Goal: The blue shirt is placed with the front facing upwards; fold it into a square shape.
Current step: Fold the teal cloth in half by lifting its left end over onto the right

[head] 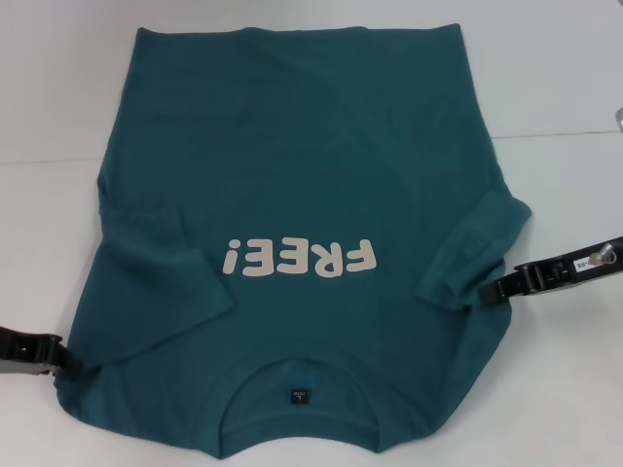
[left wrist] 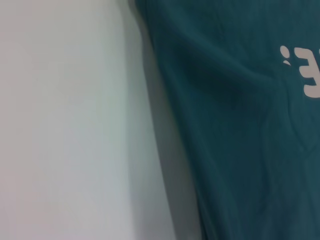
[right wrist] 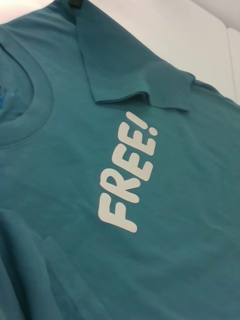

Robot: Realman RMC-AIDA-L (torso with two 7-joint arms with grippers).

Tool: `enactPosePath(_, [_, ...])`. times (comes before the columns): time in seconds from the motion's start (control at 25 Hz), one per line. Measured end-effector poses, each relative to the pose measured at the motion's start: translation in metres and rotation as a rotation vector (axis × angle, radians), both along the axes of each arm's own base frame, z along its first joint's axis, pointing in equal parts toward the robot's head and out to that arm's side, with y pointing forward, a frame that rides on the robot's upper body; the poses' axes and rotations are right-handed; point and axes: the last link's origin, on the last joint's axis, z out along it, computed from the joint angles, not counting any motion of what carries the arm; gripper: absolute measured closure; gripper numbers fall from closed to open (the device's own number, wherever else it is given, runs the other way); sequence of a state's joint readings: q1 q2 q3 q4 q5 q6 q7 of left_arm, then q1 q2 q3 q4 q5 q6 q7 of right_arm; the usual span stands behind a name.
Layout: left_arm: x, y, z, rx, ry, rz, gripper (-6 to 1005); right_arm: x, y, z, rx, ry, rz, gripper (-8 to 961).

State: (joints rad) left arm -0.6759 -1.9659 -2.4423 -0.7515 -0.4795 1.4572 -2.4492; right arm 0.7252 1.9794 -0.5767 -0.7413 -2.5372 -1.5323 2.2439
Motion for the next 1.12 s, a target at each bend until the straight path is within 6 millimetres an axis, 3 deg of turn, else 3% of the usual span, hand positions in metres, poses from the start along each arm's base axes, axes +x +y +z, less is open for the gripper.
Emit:
enactPosePath(0.48, [-0.01, -0.011, 0.002, 0.01, -0.038, -0.031, 958, 0.0, -0.006, 0.005, -0.016, -0.023, 0.084, 917])
enactPosePath(1.12, [-0.003, 0.002, 0.0, 0.032, -0.024, -0.039, 953, 0.0, -0.004, 0.005, -0.002, -0.037, 0.088, 918])
